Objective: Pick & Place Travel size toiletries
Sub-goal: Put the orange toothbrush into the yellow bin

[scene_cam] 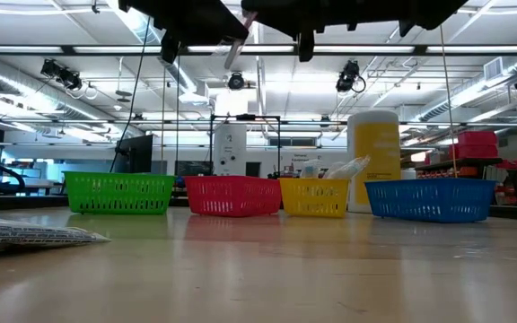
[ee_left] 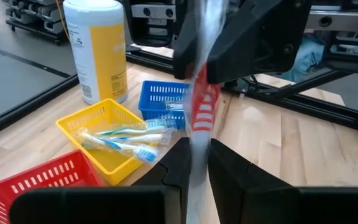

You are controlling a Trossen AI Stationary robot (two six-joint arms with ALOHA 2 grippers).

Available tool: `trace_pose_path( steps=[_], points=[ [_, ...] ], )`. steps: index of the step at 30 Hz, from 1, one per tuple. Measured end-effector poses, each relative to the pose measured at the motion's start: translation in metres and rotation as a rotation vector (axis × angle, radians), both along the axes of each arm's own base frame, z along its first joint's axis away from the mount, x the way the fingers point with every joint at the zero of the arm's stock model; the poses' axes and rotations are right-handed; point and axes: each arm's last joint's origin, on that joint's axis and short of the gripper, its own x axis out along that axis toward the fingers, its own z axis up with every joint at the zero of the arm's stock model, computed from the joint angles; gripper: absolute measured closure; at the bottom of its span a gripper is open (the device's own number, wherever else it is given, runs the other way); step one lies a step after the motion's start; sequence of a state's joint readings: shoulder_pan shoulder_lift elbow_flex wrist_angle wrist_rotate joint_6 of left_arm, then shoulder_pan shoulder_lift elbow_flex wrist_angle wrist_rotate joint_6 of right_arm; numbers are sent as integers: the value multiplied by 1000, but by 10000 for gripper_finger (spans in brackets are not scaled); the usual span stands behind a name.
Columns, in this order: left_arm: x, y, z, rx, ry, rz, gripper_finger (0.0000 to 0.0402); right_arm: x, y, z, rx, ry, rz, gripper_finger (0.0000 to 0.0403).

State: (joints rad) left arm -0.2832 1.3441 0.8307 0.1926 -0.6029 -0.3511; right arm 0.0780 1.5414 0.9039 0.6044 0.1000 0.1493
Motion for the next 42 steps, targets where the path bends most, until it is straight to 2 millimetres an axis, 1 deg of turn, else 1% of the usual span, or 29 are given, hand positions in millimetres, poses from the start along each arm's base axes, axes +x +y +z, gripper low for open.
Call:
trace_pose_path(
  steps=[16,20,26,30,33,36,39,42],
  points=[
    [0,0,0,31,14,-4,344,0,0,-2,-6,22,-1,378],
    [0,0,0,28,6,-12,325,0,0,-4,-8,38,-3,379],
    [0,0,0,27,10,-20,278,0,0,-6,-9,58,-3,379],
    [0,1,0,37,12,10,254,-2,-1,-14,-29,159,-29,379],
    [-1,1,-2,43,33,12,244,-7,-4,-20,-89,260,-126,379],
    [-2,1,-5,35,58,17,239,-15,-8,-17,-181,317,-229,379],
    [-3,1,-7,22,80,24,240,-24,-12,-11,-336,371,-315,379],
    [-4,2,-8,22,90,25,243,-30,-20,-14,-517,488,-382,379]
  ],
)
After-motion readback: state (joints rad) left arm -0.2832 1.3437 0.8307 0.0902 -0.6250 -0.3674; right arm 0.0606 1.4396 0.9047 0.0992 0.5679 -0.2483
